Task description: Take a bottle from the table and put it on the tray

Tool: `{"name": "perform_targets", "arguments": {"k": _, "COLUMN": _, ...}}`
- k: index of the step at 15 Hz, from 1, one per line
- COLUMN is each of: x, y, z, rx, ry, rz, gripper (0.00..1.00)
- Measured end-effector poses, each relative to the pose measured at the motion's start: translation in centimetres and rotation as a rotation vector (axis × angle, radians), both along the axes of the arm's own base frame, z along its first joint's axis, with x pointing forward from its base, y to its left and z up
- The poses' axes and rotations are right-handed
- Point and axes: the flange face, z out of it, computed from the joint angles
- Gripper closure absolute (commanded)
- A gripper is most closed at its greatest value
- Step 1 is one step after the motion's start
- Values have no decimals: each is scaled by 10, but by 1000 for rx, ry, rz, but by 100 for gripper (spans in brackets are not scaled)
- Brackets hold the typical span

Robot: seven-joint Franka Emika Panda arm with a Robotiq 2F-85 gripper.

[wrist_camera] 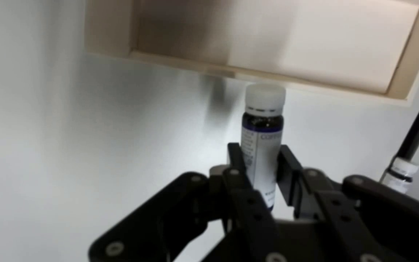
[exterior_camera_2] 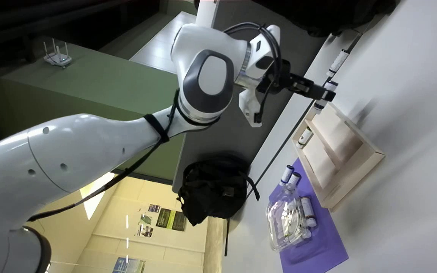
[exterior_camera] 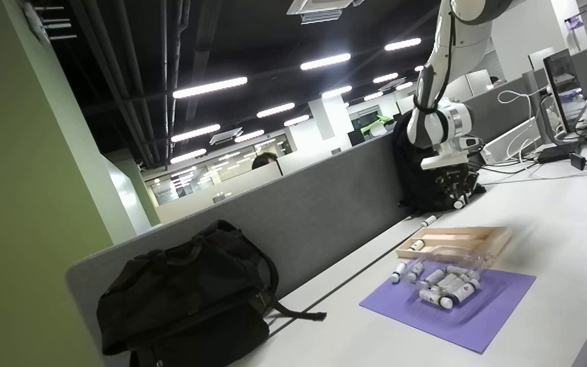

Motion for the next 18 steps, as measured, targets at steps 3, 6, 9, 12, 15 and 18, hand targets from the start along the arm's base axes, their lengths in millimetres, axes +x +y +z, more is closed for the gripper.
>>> {"name": "perform_targets", "arguments": {"k": 3, "x": 7, "y": 28, "z": -1, "rx": 45, "ry": 17, "rz": 37, "gripper": 89}}
{"name": "perform_targets", "arguments": {"k": 6, "x": 8, "y": 52, "z": -25, "rx": 74, "ry": 57, "rz": 67, "gripper": 89}}
{"name": "perform_targets", "arguments": {"k": 9, "x": 5, "y": 64, "z": -48, "rx": 83, "ry": 92, "rz": 83, "gripper": 89}}
{"name": "perform_targets", "arguments": {"k": 12, "x": 2, "y": 65, "z": -61, "rx": 85, "ry": 110, "rz": 69, "gripper": 89}}
{"name": "perform_targets", "arguments": {"k": 15, "x": -1, "y": 60, "z": -68, "rx": 82, "ry": 119, "rz": 22, "gripper": 89}}
{"name": "perform_targets", "arguments": {"k": 18, "x": -2, "y": 53, "z": -69, "rx": 66, "ry": 107, "rz": -30, "gripper": 89}}
